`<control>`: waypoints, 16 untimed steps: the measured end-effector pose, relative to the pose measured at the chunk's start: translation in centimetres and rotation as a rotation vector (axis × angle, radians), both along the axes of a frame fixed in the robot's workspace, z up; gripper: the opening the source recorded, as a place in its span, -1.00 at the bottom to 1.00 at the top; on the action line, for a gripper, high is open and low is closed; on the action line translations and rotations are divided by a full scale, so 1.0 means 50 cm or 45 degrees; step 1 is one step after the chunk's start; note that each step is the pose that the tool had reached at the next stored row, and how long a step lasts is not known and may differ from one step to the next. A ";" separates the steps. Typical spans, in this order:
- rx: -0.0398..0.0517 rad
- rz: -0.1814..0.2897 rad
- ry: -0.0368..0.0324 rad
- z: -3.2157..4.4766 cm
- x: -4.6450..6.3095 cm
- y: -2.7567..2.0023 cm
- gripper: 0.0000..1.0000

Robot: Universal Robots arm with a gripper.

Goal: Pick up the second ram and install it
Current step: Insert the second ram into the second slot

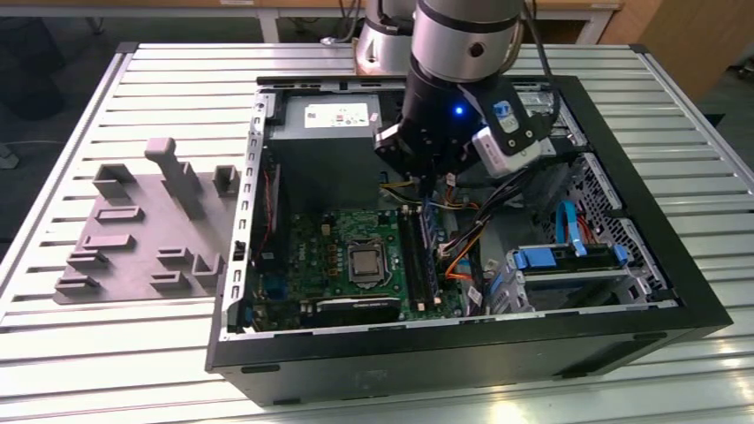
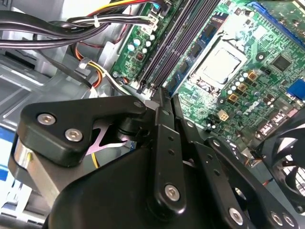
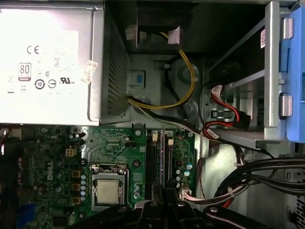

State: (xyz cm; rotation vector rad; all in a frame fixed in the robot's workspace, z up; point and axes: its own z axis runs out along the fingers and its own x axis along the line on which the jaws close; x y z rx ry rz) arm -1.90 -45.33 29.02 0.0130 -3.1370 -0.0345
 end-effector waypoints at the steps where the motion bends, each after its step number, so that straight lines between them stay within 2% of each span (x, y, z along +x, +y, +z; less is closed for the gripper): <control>1: 0.000 0.000 0.0001 -0.004 0.000 -0.0001 -0.73; 16: 0.000 -0.006 0.0059 -0.054 0.000 -0.0060 -0.73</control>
